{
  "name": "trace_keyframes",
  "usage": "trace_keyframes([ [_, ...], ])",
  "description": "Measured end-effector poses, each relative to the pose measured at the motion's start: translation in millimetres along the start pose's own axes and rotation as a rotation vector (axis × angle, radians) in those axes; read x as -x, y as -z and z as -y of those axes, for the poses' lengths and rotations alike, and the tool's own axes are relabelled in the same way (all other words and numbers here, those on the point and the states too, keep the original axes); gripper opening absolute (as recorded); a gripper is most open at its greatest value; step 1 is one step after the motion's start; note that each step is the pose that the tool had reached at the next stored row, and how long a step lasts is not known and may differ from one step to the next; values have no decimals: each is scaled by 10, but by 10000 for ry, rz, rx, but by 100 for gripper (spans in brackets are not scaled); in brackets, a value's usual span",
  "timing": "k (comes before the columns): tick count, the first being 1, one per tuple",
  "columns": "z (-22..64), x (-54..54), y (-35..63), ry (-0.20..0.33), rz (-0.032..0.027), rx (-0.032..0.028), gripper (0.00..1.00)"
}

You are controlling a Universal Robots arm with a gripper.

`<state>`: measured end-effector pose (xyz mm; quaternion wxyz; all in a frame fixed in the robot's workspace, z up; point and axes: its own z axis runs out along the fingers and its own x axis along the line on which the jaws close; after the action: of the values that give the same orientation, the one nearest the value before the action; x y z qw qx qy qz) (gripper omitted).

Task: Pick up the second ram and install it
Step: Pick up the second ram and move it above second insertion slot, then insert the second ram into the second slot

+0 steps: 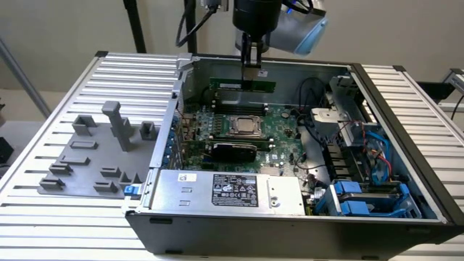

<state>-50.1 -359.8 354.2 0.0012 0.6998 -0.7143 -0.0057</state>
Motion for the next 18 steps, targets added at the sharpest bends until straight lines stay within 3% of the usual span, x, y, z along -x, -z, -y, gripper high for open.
trace_keyframes([
  [13, 85, 14, -235, -210, 41, -2, 14],
  [18, 88, 7, -323, -209, 43, -60, 14],
])
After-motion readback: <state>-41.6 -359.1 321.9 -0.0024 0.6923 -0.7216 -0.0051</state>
